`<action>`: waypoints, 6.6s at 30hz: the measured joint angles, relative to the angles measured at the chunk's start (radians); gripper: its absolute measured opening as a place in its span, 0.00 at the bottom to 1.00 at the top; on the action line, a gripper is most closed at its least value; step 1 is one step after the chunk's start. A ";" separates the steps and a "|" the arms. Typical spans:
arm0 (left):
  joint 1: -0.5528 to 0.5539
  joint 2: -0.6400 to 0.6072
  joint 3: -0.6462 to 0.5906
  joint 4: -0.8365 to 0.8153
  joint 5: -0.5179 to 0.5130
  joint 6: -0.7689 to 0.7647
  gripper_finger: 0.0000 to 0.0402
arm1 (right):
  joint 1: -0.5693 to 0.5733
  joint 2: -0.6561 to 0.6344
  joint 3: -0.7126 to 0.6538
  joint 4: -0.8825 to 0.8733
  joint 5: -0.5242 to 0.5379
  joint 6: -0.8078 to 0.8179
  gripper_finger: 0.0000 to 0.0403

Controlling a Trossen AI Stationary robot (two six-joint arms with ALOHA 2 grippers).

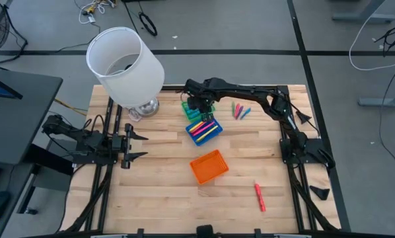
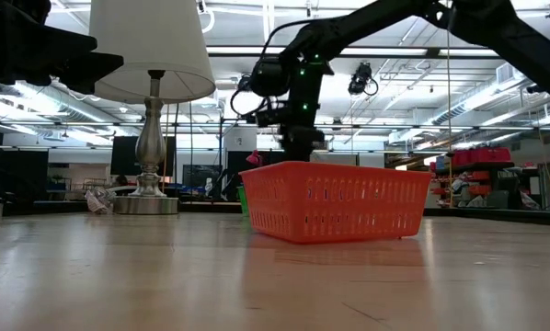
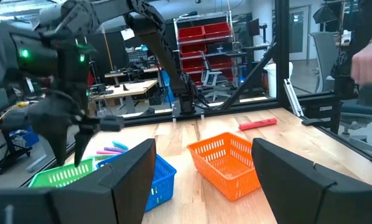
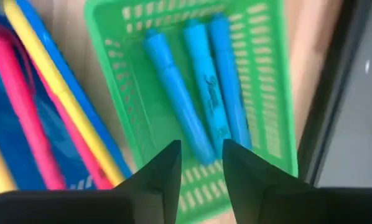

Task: Pick & Place Markers
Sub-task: Put the red highlighter pen into the green bin

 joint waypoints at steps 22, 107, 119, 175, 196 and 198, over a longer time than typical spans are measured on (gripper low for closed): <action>0.000 0.000 0.000 0.000 0.000 0.000 0.68 | 0.090 -0.173 0.000 -0.138 0.012 0.997 0.32; 0.000 0.000 0.000 0.000 0.000 0.000 0.68 | 1.256 -0.549 -0.853 0.068 -0.100 2.712 0.54; 0.000 0.000 0.000 0.000 0.000 0.000 0.68 | 1.256 -0.453 -0.853 0.112 -0.156 2.709 0.54; 0.000 0.000 0.000 0.000 0.000 0.000 0.68 | 1.227 -0.504 -0.852 0.038 -0.183 2.392 0.14; 0.000 0.000 0.000 0.000 0.000 0.000 0.68 | 1.155 -0.620 -0.852 0.040 -0.203 1.271 0.14; 0.000 0.000 0.000 0.000 0.000 0.000 0.68 | 1.152 -0.620 -0.852 0.040 -0.198 1.216 0.14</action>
